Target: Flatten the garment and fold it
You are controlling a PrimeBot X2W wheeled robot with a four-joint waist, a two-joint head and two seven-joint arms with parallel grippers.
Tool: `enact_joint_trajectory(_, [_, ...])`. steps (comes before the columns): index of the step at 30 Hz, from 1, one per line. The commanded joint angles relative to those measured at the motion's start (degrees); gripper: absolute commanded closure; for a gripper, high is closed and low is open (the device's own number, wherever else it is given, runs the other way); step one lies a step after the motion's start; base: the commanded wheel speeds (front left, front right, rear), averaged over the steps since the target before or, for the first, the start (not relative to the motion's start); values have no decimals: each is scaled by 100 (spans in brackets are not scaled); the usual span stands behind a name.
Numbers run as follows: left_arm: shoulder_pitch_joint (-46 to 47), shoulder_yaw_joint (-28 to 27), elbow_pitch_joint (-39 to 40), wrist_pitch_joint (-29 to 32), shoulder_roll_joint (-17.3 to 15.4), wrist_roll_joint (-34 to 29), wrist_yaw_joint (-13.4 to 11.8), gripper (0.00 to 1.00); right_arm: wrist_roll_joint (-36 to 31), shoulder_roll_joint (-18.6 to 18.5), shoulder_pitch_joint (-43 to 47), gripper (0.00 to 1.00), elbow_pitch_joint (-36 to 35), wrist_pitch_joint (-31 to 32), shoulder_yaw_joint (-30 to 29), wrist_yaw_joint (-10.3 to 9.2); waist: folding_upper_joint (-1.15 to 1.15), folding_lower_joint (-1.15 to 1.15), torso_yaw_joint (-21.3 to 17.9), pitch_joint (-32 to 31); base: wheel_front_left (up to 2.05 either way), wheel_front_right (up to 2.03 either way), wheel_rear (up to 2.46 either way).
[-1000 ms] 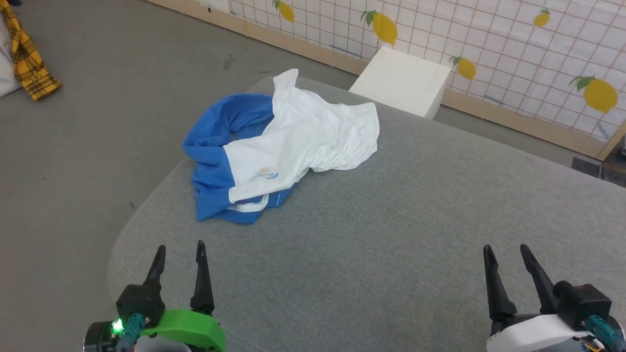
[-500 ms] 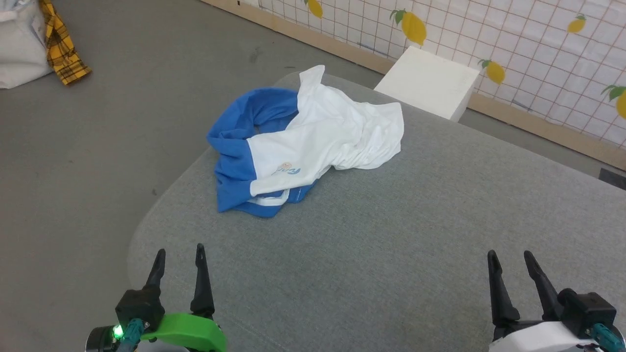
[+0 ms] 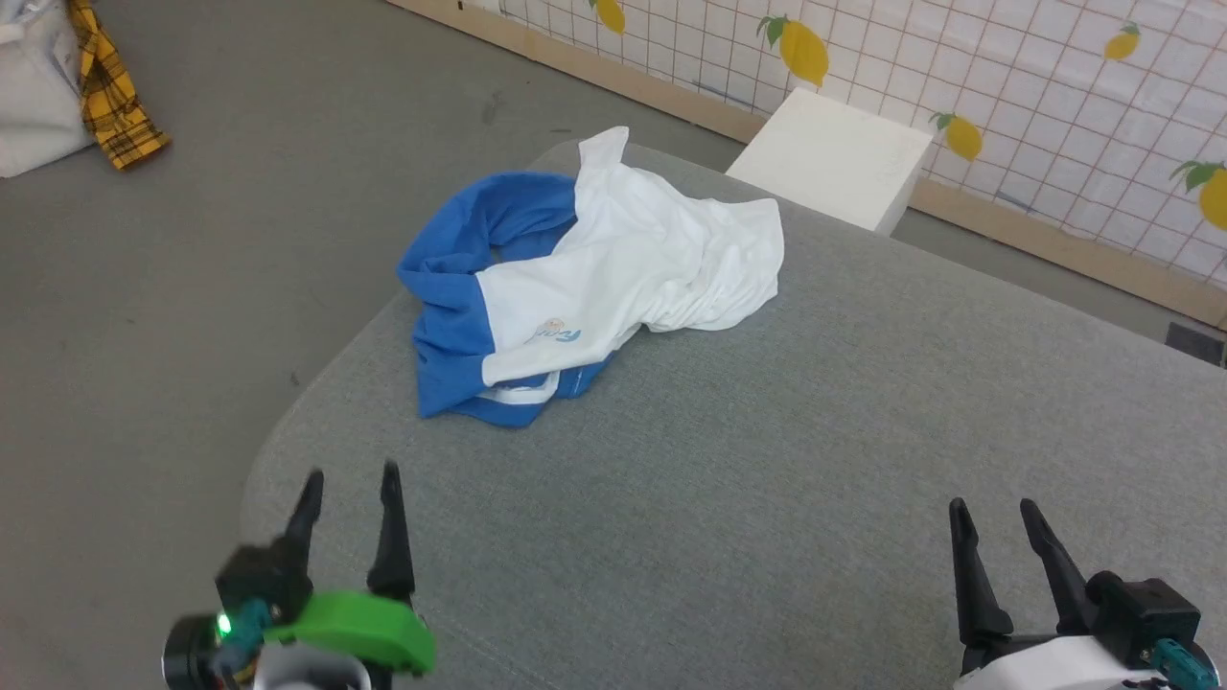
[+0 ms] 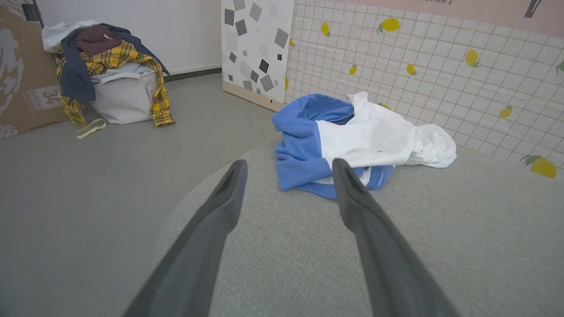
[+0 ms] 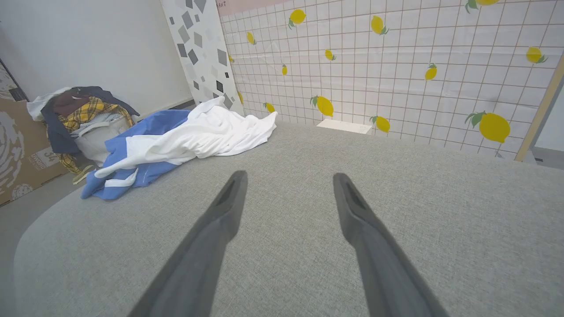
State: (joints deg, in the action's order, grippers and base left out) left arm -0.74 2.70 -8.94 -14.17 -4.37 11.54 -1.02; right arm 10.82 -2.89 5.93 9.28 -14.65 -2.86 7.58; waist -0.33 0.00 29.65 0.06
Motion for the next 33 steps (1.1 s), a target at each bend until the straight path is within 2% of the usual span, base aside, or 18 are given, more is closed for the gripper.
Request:
enact_joint_trajectory(1, [302,-16,-6,28,-67,87,76,0,-12,2,-32,0,1,-30,16,-9,33,0,-59,45,0,0,0])
enact_joint_trajectory(6, [1317,-128,-218,379,-305,485,459,0,-161,2,-146,0,-123,75,-3,-9,33,0,-321,288,0,0,0])
enact_joint_trajectory(10, [2288,-160,-652,960,-560,946,698,0,-335,2,-282,0,-322,229,-31,-9,33,0,-609,638,0,0,0])
enact_joint_trajectory(14, [3256,-135,-1264,1810,-877,1505,807,0,-495,2,-451,0,-557,401,-28,-9,33,0,-1002,1077,0,0,0])
enact_joint_trajectory(17, [3854,-40,-1768,2938,-1133,2130,839,0,-585,2,-603,0,-723,498,-14,-9,33,0,-1351,1434,0,0,0])
enact_joint_trajectory(22, [4558,-53,-2237,4326,-1412,2743,834,0,-670,2,-757,0,-912,574,-53,-9,33,0,-1775,1928,0,0,0])
enact_joint_trajectory(25, [4833,7,-2446,5010,-1470,2831,626,0,-694,2,-828,0,-979,584,-75,-9,33,0,-1955,2164,0,0,0])
enact_joint_trajectory(33, [4980,203,-2610,5995,-1503,2847,213,0,-723,2,-993,0,-1076,555,-87,-9,33,0,-2201,2575,0,0,0])
